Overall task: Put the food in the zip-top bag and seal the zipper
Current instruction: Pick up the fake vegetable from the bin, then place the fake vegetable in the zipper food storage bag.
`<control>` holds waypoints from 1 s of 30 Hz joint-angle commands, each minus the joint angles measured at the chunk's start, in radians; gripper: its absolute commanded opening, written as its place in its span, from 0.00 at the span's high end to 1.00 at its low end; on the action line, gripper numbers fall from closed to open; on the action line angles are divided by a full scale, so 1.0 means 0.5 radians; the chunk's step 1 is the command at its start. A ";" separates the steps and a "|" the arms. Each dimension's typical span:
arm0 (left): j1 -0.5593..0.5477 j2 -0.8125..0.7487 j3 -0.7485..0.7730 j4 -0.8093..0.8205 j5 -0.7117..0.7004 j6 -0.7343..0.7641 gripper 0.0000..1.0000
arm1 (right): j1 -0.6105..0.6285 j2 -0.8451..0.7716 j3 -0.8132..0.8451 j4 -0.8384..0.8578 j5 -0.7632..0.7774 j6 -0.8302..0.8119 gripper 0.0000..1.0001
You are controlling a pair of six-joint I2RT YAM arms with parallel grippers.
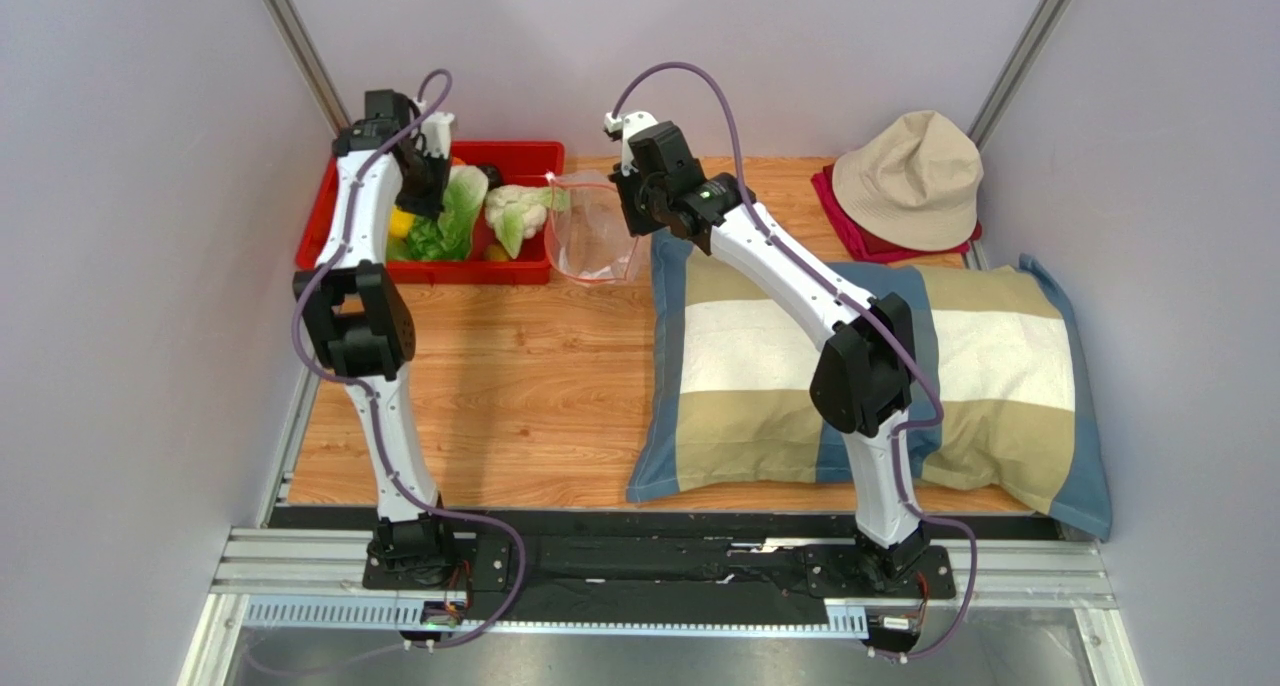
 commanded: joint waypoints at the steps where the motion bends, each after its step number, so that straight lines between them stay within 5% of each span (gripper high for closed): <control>1: 0.135 -0.480 0.045 -0.282 0.417 -0.165 1.00 | 0.003 0.004 0.076 0.163 -0.050 -0.025 1.00; 9: 0.181 -0.925 -0.089 -0.690 1.218 -0.196 1.00 | 0.007 0.016 0.033 0.301 -0.262 -0.062 1.00; 14: 0.144 -1.141 -0.424 -0.887 1.592 -0.122 1.00 | 0.003 0.038 0.042 0.341 -0.299 -0.077 1.00; 19: -0.009 -1.230 -0.733 -0.854 1.636 -0.125 1.00 | 0.010 0.038 0.088 0.369 -0.342 -0.095 1.00; 30: -0.147 -1.012 -0.835 -0.593 1.556 -0.598 1.00 | 0.059 -0.244 -0.206 0.546 -0.443 -0.098 1.00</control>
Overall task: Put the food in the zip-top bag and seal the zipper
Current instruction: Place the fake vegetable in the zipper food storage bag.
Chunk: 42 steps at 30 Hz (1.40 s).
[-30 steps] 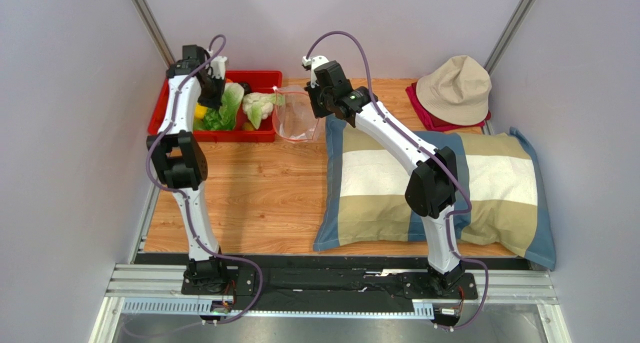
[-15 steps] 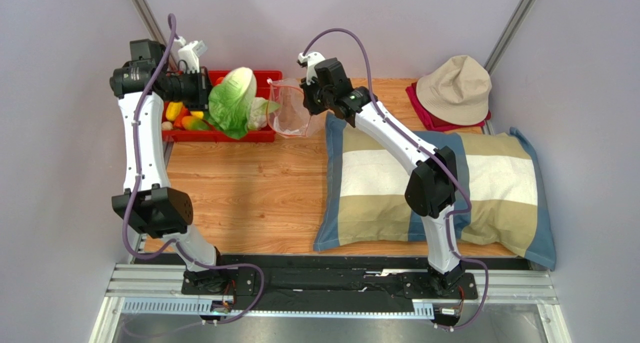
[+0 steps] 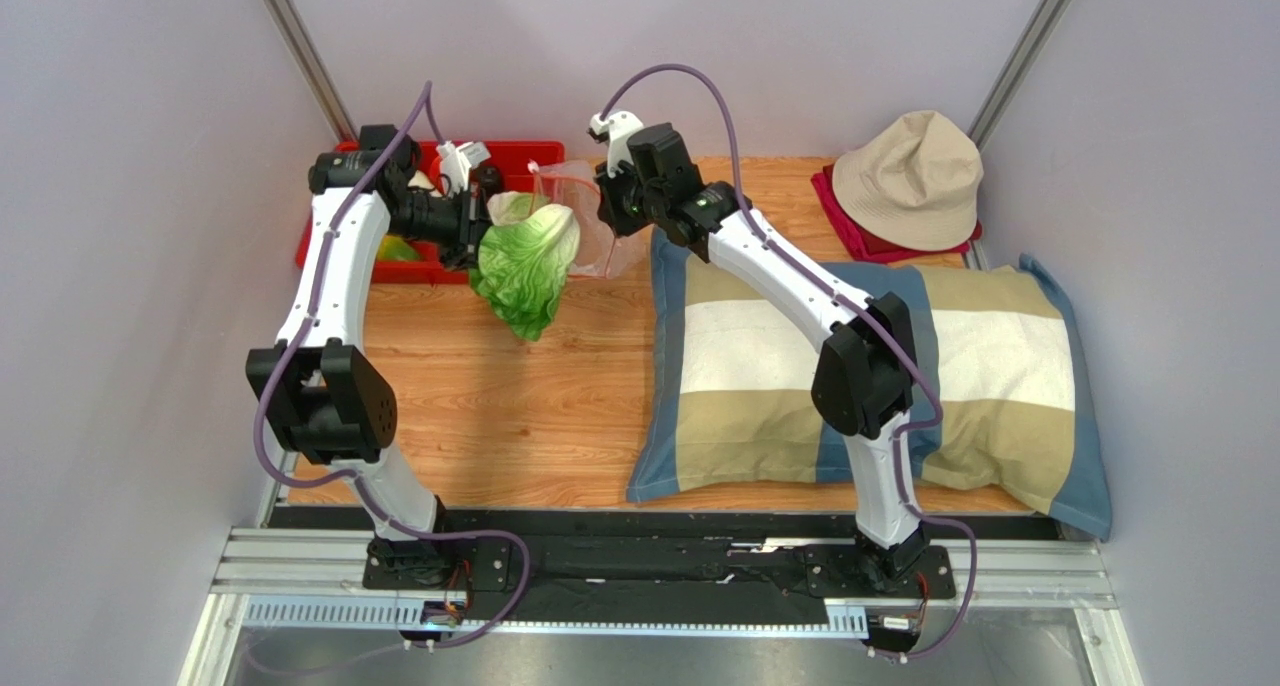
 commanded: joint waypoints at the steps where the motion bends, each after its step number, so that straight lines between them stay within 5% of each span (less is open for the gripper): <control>1: -0.039 0.048 0.026 0.095 0.027 -0.259 1.00 | 0.043 -0.286 -0.158 0.224 -0.112 -0.029 1.00; 9: -0.147 0.079 -0.014 0.245 -0.117 -0.367 1.00 | 0.119 -0.428 -0.297 0.374 -0.250 -0.155 1.00; 18: -0.117 0.048 -0.182 0.821 0.070 -0.845 1.00 | 0.159 -0.449 -0.275 0.255 -0.508 -0.253 1.00; 24: 0.028 -0.230 -0.816 2.124 0.321 -1.746 1.00 | 0.156 -0.501 -0.352 0.120 -0.511 -0.278 1.00; 30: 0.080 -0.298 -1.105 2.854 0.279 -2.381 1.00 | 0.113 -0.440 -0.245 -0.043 -0.591 -0.106 1.00; 34: 0.059 -0.353 -1.042 2.700 0.052 -2.220 1.00 | 0.080 -0.351 -0.073 -0.132 -0.802 0.142 1.00; 42: -0.175 -0.491 -0.824 1.995 -0.847 -1.809 1.00 | 0.076 -0.097 0.381 0.104 -1.205 0.936 1.00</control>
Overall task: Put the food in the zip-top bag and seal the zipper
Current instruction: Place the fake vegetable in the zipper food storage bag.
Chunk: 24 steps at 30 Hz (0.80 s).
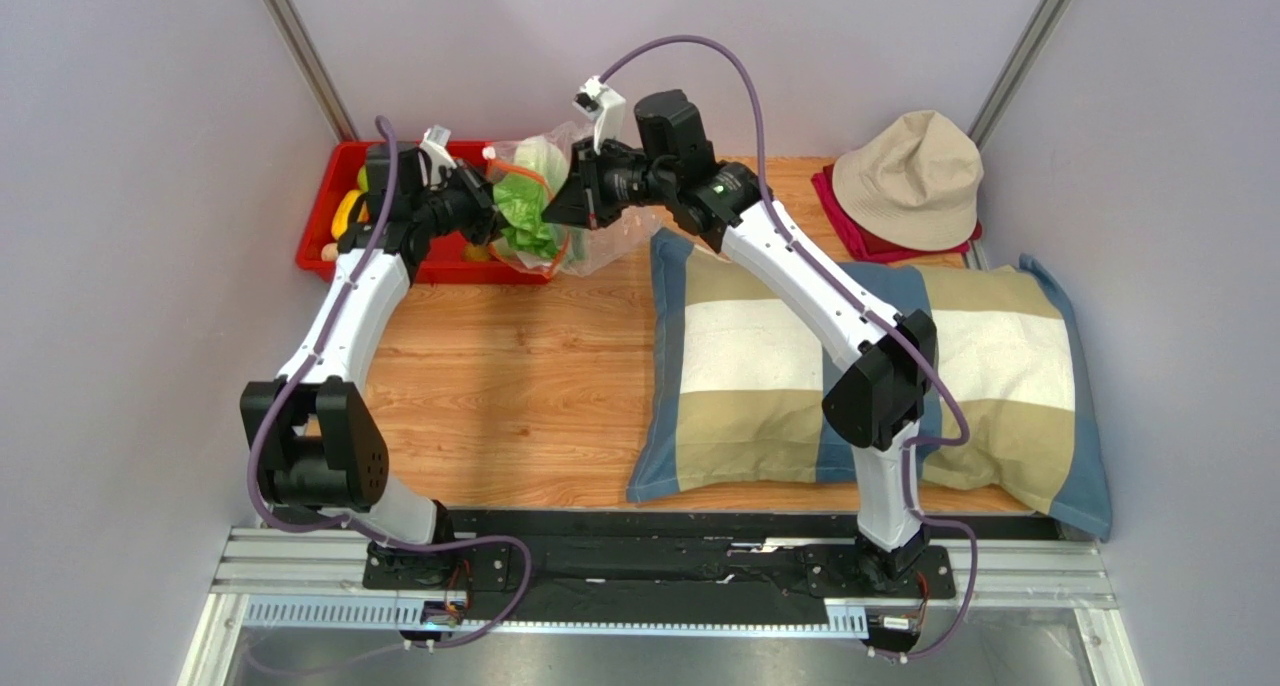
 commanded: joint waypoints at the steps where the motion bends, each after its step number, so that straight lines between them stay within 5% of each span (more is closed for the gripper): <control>1: -0.138 -0.121 0.190 -0.221 -0.560 0.145 1.00 | 0.018 0.118 0.227 0.267 -0.323 0.577 1.00; 5: -0.249 -0.096 0.332 -0.418 -0.959 0.233 1.00 | 0.000 0.195 0.261 0.516 -0.363 0.908 1.00; 10: -0.267 -0.093 0.322 -0.455 -0.871 0.368 0.82 | -0.113 0.266 0.261 0.701 -0.339 1.299 1.00; 14: -0.240 -0.182 0.402 -0.639 -0.730 0.699 0.29 | -0.175 0.167 0.111 0.685 -0.326 1.262 1.00; 17: -0.227 -0.264 0.457 -0.734 -0.623 0.923 0.06 | -0.193 0.106 -0.027 0.682 -0.329 1.237 1.00; 24: -0.105 -0.443 0.482 -0.884 -0.401 1.185 0.05 | -0.218 0.155 -0.098 0.682 -0.357 1.197 1.00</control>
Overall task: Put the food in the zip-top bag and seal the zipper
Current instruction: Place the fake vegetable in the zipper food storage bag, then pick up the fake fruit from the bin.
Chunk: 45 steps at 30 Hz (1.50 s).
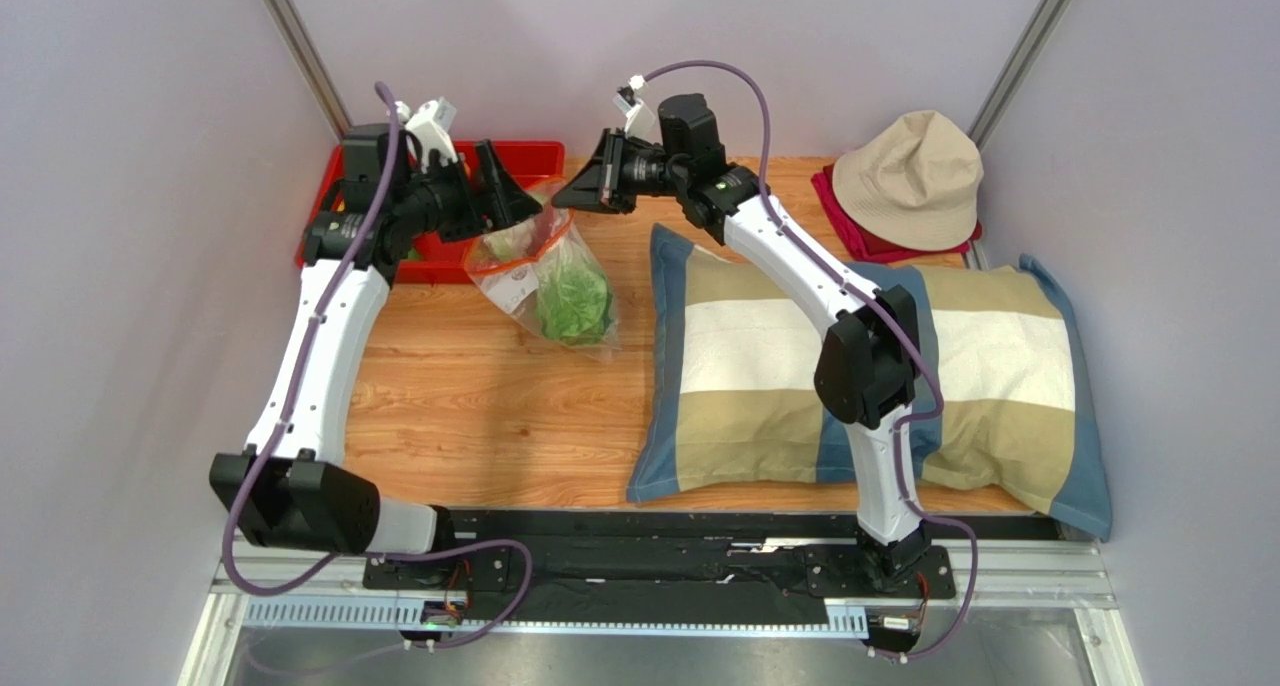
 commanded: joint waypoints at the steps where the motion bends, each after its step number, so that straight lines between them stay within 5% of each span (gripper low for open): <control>1: 0.152 -0.198 0.027 -0.061 0.159 0.212 0.06 | 0.003 -0.062 -0.007 0.126 -0.065 0.017 1.00; 7: 0.389 -0.164 0.002 -0.150 0.177 0.294 0.09 | -0.016 -0.062 0.002 -0.032 -0.075 -0.193 1.00; 17: 0.441 0.494 0.544 -0.211 -0.406 0.605 0.10 | -0.105 -0.194 -0.225 -0.619 0.511 -0.903 1.00; 25: 0.432 1.044 0.885 -0.156 -0.237 0.614 0.14 | -0.138 -0.265 -0.283 -0.662 0.662 -1.050 1.00; 37: 0.512 1.498 1.259 -0.119 -0.918 0.436 0.18 | -0.166 -0.207 -0.219 -0.665 0.601 -1.060 1.00; 45: 0.662 1.640 1.315 -0.126 -1.001 0.405 0.19 | -0.169 -0.176 -0.163 -0.662 0.597 -1.060 1.00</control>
